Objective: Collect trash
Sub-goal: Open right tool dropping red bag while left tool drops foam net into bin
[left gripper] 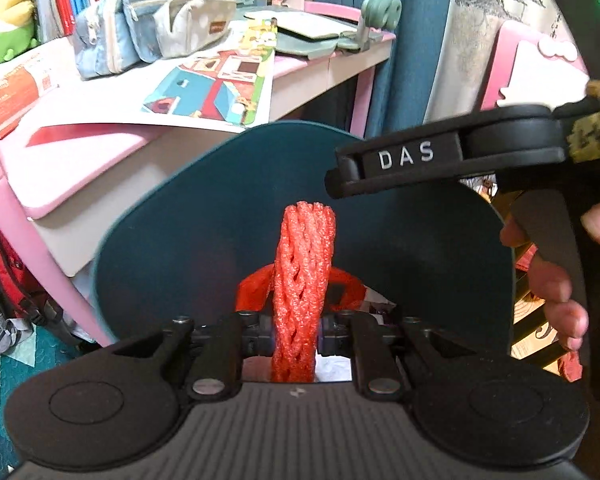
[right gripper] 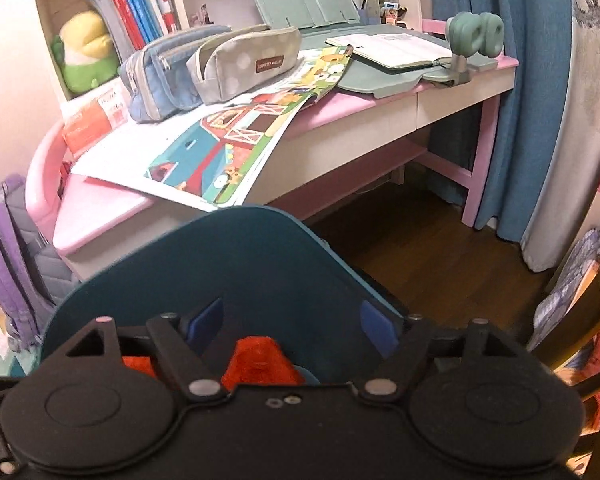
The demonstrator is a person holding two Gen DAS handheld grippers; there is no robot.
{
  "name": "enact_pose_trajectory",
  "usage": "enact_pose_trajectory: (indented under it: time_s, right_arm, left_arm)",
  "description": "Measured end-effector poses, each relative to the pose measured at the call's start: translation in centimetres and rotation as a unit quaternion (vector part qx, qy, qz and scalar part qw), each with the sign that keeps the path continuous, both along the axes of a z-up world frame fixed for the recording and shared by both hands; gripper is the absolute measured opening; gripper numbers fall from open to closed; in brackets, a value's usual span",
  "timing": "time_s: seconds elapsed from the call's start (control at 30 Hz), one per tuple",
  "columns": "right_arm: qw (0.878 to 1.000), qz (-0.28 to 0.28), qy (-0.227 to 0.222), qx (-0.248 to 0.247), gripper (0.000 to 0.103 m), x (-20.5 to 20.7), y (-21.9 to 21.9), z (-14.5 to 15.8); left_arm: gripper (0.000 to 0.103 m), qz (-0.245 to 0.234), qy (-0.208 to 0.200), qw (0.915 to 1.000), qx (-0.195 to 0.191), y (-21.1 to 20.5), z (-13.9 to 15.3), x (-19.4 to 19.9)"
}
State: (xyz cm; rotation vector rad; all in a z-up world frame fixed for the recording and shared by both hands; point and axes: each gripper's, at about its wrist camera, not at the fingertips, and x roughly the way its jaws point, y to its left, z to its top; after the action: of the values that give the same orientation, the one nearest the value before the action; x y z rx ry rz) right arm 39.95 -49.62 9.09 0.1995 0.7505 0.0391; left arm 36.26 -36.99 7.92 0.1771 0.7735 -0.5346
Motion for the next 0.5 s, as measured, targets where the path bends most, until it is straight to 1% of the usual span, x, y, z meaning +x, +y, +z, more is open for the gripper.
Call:
enact_pose_trajectory:
  time_s: [0.03,0.07,0.1,0.2,0.27,0.3,0.43,0.5]
  right_arm:
    - [1.000,-0.002,-0.006,0.010,0.077,-0.2,-0.2,0.2]
    - [1.000,-0.004,-0.019,0.021,0.083,-0.6,-0.5,0.5]
    - [0.999,-0.002,-0.036,0.033,0.087,-1.0,-0.7,0.8]
    - [0.995,0.009,-0.078,0.067,0.088,-2.9,-0.7,1.9]
    - [0.991,0.033,-0.099,0.084,0.089,-4.6,0.0,2.6]
    - [0.990,0.044,-0.105,0.078,0.090,-5.3,0.6,2.9]
    - [0.989,0.074,-0.128,0.016,0.091,-8.4,3.9,4.5]
    - [0.986,0.088,-0.139,0.005,0.093,-9.9,5.1,5.2]
  left_arm:
    - [0.016,0.002,-0.001,1.0000,-0.002,0.4,0.3,-0.3]
    - [0.016,0.004,-0.003,1.0000,-0.004,0.7,0.5,-0.5]
    - [0.016,0.007,-0.004,0.9999,-0.008,1.2,0.8,-0.7]
    - [0.016,0.019,-0.007,0.9997,-0.015,2.5,1.5,-1.3]
    - [0.016,0.023,-0.013,0.9995,-0.019,3.3,2.1,-1.8]
    - [0.016,0.024,-0.017,0.9993,-0.022,3.8,2.5,-2.2]
    - [0.016,0.032,-0.028,0.9983,-0.041,6.1,3.6,-3.3]
    - [0.016,0.037,-0.034,0.9973,-0.054,7.7,4.2,-4.0]
